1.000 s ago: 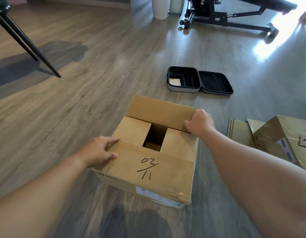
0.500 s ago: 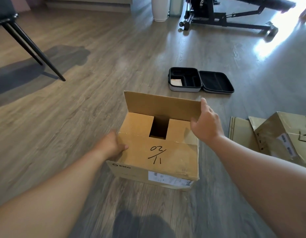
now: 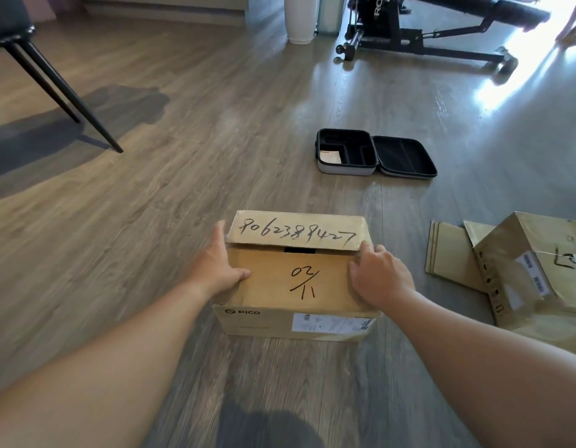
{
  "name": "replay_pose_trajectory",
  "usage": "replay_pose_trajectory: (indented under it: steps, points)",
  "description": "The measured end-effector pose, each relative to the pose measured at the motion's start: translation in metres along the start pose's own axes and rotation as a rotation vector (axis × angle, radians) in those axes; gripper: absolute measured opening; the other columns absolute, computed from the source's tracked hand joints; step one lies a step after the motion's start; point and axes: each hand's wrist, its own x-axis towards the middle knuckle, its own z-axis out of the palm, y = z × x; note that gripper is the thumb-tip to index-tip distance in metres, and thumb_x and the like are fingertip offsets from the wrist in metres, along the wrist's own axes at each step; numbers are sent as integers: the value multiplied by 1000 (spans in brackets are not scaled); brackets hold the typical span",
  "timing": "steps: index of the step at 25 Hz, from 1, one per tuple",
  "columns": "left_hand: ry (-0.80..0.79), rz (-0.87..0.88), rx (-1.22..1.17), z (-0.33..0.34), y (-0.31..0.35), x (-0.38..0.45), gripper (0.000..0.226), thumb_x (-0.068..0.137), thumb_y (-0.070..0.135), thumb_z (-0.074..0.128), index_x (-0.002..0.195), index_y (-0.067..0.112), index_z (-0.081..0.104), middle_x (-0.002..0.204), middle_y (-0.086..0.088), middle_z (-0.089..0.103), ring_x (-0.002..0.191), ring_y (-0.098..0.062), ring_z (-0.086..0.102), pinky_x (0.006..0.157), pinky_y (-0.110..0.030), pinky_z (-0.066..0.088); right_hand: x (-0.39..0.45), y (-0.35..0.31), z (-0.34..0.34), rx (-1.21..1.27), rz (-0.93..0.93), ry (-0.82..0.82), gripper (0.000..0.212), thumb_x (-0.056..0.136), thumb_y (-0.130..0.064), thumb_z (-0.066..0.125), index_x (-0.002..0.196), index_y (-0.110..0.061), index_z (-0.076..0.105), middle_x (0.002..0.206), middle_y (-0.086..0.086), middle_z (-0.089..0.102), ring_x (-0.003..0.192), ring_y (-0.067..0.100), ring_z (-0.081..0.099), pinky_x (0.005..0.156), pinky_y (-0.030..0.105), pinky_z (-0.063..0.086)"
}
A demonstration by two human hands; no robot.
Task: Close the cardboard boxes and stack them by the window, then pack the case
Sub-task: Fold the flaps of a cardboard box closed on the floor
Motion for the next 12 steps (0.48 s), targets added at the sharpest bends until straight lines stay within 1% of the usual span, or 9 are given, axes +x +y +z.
replay_pose_trajectory:
  steps: [1,2,3,4,6,8,12]
  points:
    - [-45,37,17,1,0,1,100,78,29,84,154,35,19,130,9,54,109,-20,56,96,-40,47,0,-1,3,24,16,-13,37,100,-39,44,121,-9,52,101,10,59,82,27,58,68,36,46]
    - [-81,48,34,1,0,3,93,81,27,81,155,35,26,139,7,53,119,-21,55,101,-38,44,0,-2,5,65,32,-23,30,100,-39,44,110,-12,53,98,10,60,80,26,56,68,36,43]
    - [-99,35,34,1,0,5,84,83,26,79,154,33,35,145,2,52,126,-22,53,105,-37,42,1,-2,7,105,45,-23,26,100,-38,45,102,-13,53,96,9,61,79,26,56,69,35,42]
    - [-101,20,17,1,1,7,79,83,25,80,152,29,41,148,-1,51,129,-23,52,108,-37,41,2,-2,7,137,55,-14,25,100,-38,46,97,-14,54,93,9,61,80,26,57,69,35,41]
    - [-86,2,-1,0,2,10,78,80,22,82,149,24,47,147,-4,52,131,-24,52,109,-37,41,4,-3,6,192,60,5,23,99,-37,50,95,-16,59,90,7,62,81,26,58,69,34,43]
    - [-67,-6,4,-2,4,10,79,77,20,84,148,19,48,147,-5,52,132,-24,51,109,-35,39,8,-11,2,222,27,-1,21,98,-36,52,97,-19,63,90,6,63,81,25,57,70,34,44]
    - [-1,-74,-12,-28,-6,9,78,74,18,87,144,16,53,146,-7,54,132,-24,51,110,-35,39,23,-44,-5,204,-64,49,21,98,-35,51,104,-19,61,87,3,51,81,25,53,67,33,38]
